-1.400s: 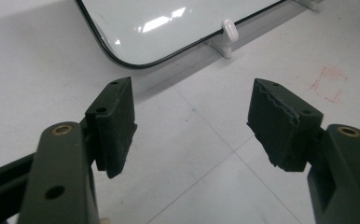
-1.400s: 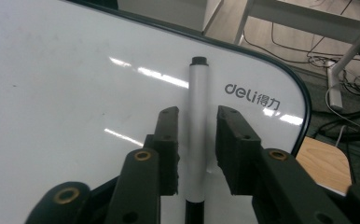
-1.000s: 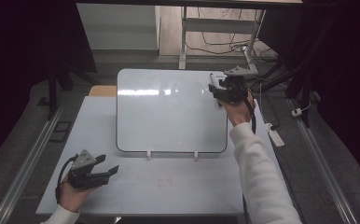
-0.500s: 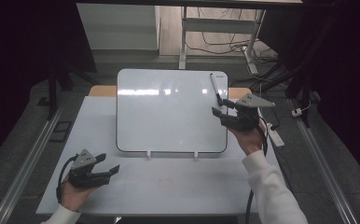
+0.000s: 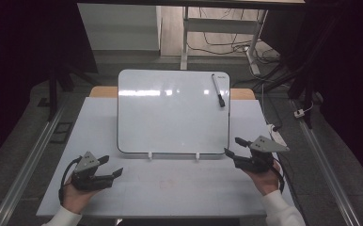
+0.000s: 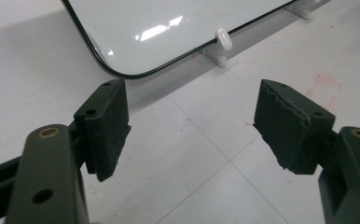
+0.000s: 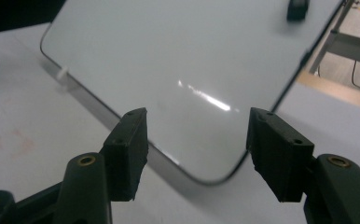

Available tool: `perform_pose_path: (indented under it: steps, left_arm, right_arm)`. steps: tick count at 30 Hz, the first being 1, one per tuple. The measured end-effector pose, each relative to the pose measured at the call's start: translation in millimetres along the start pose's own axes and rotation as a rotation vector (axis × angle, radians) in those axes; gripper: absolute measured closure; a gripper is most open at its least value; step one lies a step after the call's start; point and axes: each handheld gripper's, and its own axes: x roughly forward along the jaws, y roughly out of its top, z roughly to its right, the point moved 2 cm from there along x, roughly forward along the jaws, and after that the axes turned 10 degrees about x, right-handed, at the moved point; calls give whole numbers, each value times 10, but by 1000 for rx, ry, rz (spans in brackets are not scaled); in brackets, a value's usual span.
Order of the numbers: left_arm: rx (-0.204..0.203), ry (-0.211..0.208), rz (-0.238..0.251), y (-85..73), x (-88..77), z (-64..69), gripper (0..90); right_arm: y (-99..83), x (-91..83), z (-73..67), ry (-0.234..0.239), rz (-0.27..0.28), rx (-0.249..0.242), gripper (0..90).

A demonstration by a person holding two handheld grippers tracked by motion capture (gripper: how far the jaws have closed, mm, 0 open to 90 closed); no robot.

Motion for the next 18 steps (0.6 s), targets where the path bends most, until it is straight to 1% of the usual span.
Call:
perform_pose_path:
  steps: [2,4,6,9,14,18]
  left_arm:
    - [1,-1,-1,3,5,6,274]
    - [3,-2,-3,1,10,12,274]
    - [5,-2,-6,-4,11,13,274]
    - [7,-2,-8,-8,15,9,274]
    - [12,-3,-10,-4,23,23,274]
    - [22,4,-15,0,25,29,275]
  right_arm:
    - [-126,-44,42,-10,-16,6,377]
    - [-238,-77,84,-11,-26,19,374]
    - [-343,-102,119,-16,-37,22,374]
    - [-458,-112,172,-16,-46,42,373]
    - [-520,-93,237,-32,-61,53,373]
    - [-529,-90,243,-35,-63,39,378]
